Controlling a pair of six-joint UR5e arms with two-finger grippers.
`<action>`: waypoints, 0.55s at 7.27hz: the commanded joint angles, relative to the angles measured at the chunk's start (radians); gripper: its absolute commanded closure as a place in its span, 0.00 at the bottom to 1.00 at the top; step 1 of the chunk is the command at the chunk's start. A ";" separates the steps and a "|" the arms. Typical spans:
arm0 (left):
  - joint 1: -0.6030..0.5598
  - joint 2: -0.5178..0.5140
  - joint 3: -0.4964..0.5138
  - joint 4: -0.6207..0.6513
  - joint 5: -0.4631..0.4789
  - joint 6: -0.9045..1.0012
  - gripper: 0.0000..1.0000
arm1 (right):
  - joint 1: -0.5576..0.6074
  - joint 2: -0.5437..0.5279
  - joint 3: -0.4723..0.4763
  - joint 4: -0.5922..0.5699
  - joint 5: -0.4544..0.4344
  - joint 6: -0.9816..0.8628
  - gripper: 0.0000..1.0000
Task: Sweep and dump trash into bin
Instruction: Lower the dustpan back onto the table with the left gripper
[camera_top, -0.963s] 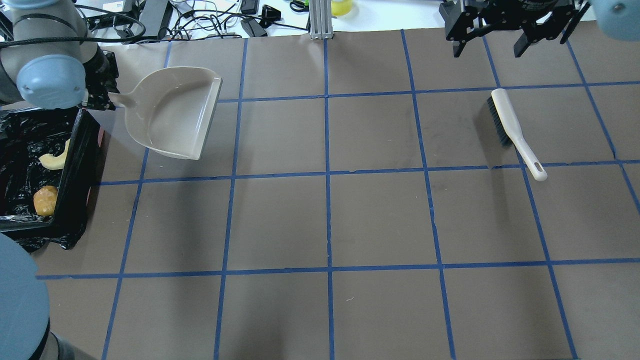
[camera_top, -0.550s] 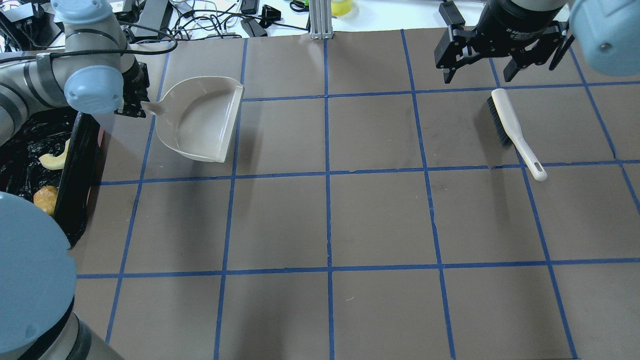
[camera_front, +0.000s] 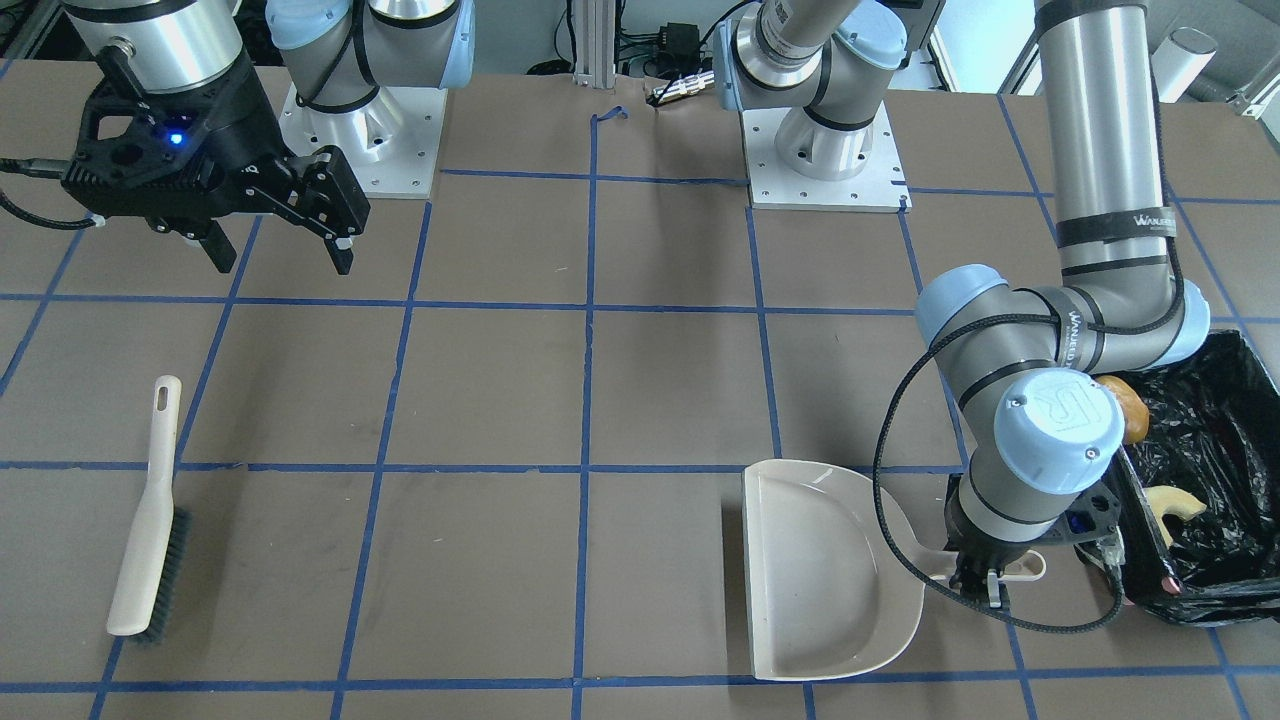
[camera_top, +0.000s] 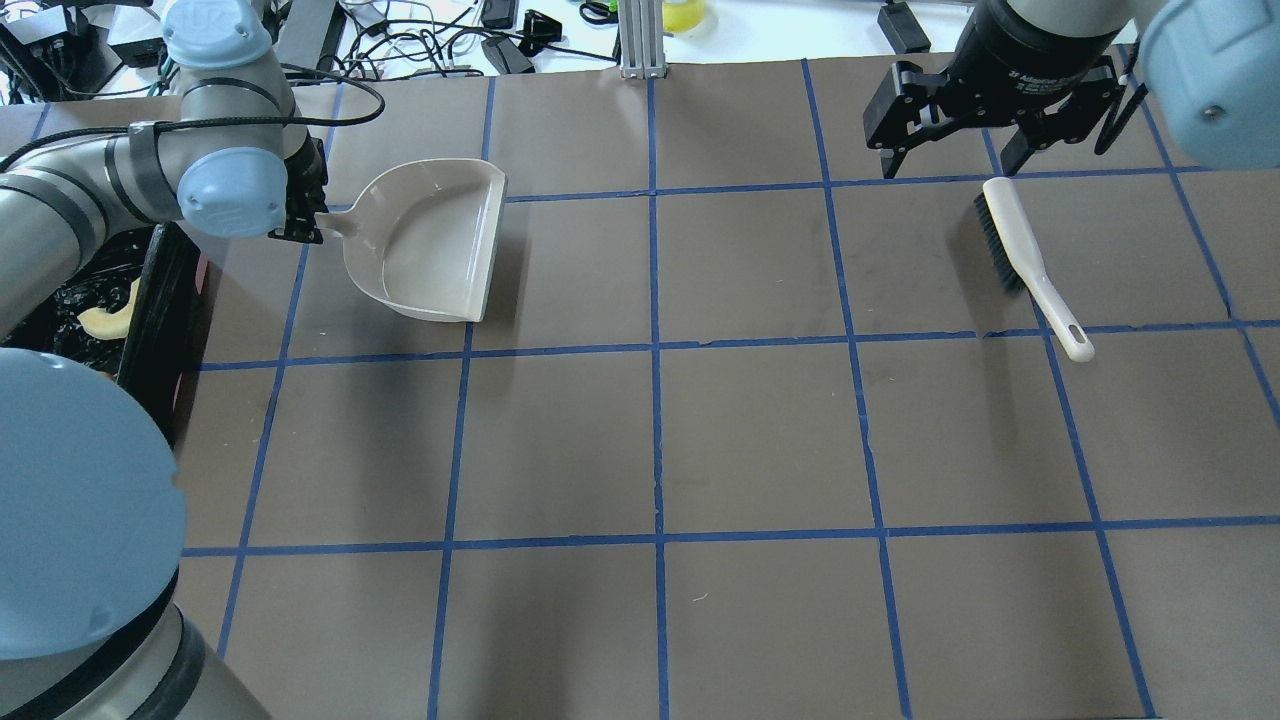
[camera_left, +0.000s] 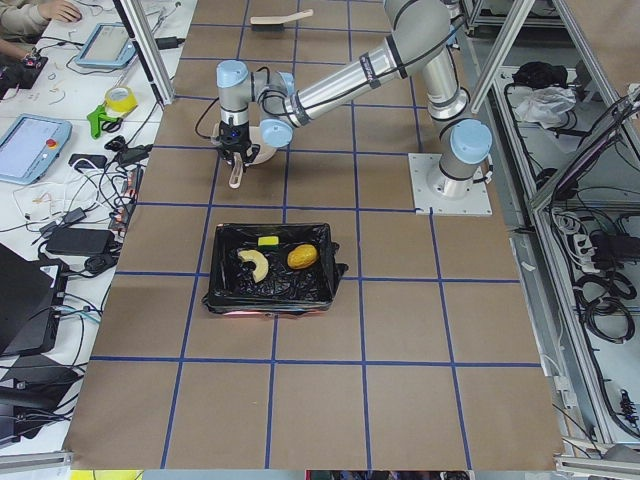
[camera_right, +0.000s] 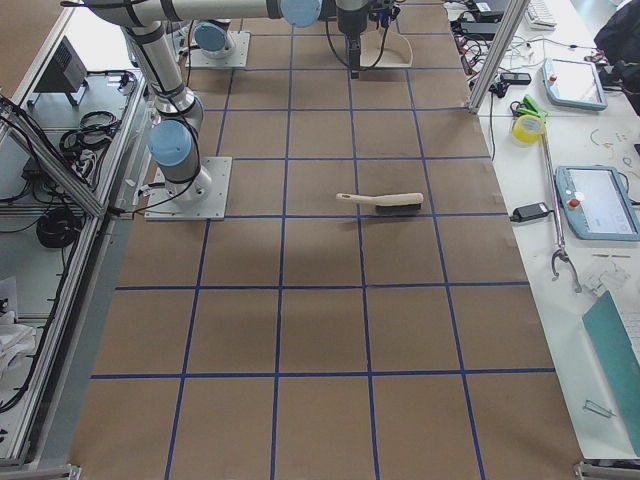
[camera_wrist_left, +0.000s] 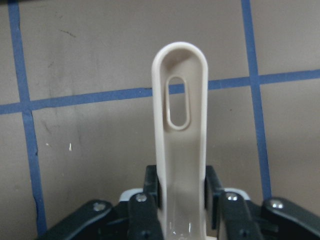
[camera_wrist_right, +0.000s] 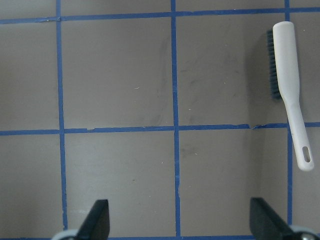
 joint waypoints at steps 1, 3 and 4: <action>-0.007 -0.026 0.006 0.035 0.009 -0.019 1.00 | 0.003 -0.008 0.014 0.016 0.006 0.001 0.00; -0.007 -0.041 0.019 0.038 0.009 -0.021 1.00 | 0.003 -0.015 0.017 0.022 0.006 0.001 0.00; -0.007 -0.047 0.019 0.040 0.010 -0.021 1.00 | 0.003 -0.017 0.008 0.073 0.006 0.001 0.00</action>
